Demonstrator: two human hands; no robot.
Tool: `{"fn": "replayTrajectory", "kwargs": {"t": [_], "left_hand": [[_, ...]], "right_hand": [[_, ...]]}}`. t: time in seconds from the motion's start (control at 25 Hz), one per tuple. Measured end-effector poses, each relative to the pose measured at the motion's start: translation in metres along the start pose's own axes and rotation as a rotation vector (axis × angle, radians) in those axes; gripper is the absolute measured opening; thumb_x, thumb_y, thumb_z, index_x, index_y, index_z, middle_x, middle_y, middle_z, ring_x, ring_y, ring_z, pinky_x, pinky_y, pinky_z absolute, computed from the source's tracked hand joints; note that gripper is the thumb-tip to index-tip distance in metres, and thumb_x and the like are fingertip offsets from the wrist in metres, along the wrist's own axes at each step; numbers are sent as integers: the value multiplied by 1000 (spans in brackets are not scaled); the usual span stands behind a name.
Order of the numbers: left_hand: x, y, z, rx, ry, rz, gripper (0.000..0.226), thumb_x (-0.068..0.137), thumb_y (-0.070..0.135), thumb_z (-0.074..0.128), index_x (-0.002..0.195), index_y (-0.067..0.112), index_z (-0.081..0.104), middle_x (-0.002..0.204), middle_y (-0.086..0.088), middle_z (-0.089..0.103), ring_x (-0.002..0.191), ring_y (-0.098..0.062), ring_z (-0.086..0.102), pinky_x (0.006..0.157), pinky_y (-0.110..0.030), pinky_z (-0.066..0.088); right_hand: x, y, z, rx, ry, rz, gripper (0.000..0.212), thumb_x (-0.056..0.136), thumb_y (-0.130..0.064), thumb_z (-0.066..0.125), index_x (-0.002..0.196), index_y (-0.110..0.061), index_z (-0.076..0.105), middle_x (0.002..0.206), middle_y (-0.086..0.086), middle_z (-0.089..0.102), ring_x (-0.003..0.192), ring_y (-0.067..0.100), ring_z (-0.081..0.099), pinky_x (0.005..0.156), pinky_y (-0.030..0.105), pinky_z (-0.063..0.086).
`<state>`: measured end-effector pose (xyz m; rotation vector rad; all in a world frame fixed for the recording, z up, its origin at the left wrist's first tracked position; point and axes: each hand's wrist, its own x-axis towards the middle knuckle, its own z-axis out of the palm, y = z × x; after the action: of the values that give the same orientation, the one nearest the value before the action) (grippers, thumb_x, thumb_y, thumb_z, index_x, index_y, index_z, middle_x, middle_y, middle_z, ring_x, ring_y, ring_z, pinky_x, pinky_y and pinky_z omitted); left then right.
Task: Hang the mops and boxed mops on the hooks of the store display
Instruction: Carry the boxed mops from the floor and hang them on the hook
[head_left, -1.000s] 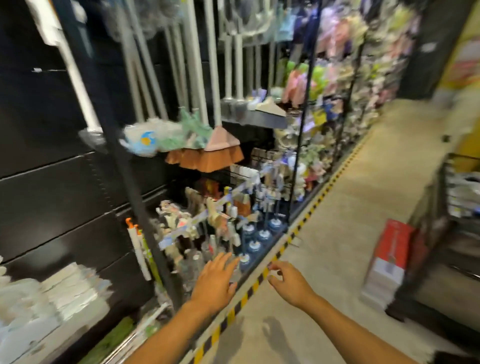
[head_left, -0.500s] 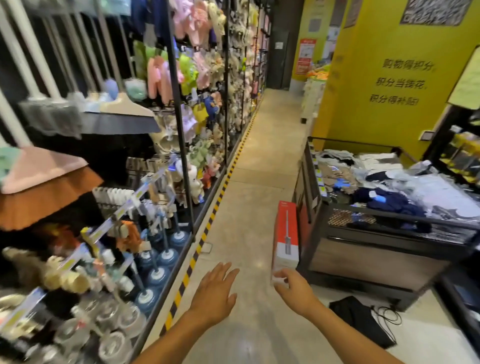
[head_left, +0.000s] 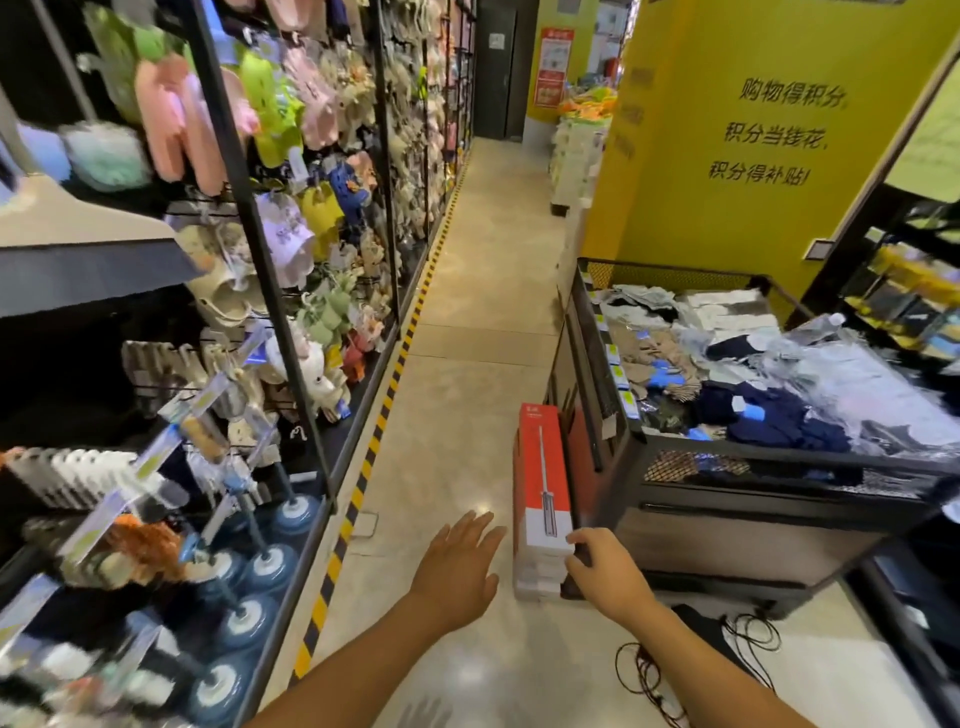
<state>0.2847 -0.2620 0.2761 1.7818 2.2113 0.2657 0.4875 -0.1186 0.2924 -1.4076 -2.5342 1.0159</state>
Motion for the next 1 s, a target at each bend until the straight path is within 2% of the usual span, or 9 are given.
{"fn": "replayTrajectory", "kwargs": {"t": [0.16,0.36,0.56,0.64,0.72,0.8,0.88,1.0], "left_hand": [[86,-11,9,-12,-50,-5,69,106,38,48,165,29,14,176,2,5,162,-21,0,130,-43,7],[207,-27,17,-39,-102,-37,69,105,38,50,165,30,16,175,1,9,162,-21,4,130,-44,10],[321,-50,41,-31,-195,-60,67,105,40,48,164,29,20,175,0,13,162,-23,10,129,-44,15],[357,-61,60,-60,-216,-92,65,103,42,47,163,27,26,173,1,17,160,-25,18,129,-48,22],[386,-74,83,-81,-220,-97,64,101,45,46,160,24,35,171,2,21,157,-28,28,124,-52,32],[415,-86,104,-107,-332,-137,66,104,46,45,163,26,26,173,1,19,160,-25,21,127,-47,27],[446,-103,129,-180,-400,-148,67,105,45,47,164,26,21,173,-1,18,160,-23,17,129,-41,22],[491,-129,167,-232,-455,-166,66,105,43,51,163,25,25,171,-2,25,157,-22,25,125,-35,27]], "right_hand": [[75,26,-7,24,-34,60,38,99,-27,62,136,-20,58,137,-1,53,122,16,57,106,28,46],[189,58,-24,70,-61,103,34,101,-25,61,134,-19,59,132,-1,53,106,11,55,95,21,44],[303,92,-19,74,-140,175,38,98,-23,63,135,-15,59,135,6,56,126,22,54,107,30,42],[343,106,-10,81,-156,237,37,96,-21,64,133,-13,61,132,8,57,125,24,56,102,26,41],[374,116,0,87,-168,289,35,97,-18,62,131,-11,62,130,10,56,117,22,57,89,21,39],[408,131,14,117,-163,339,31,97,-14,62,127,-9,64,129,13,57,110,22,58,81,18,36],[442,146,32,126,-143,383,30,97,-13,63,127,-7,65,128,13,58,114,27,60,82,19,38],[487,173,71,136,-139,461,30,97,-13,65,127,-7,65,125,13,61,115,30,61,82,25,40]]}}
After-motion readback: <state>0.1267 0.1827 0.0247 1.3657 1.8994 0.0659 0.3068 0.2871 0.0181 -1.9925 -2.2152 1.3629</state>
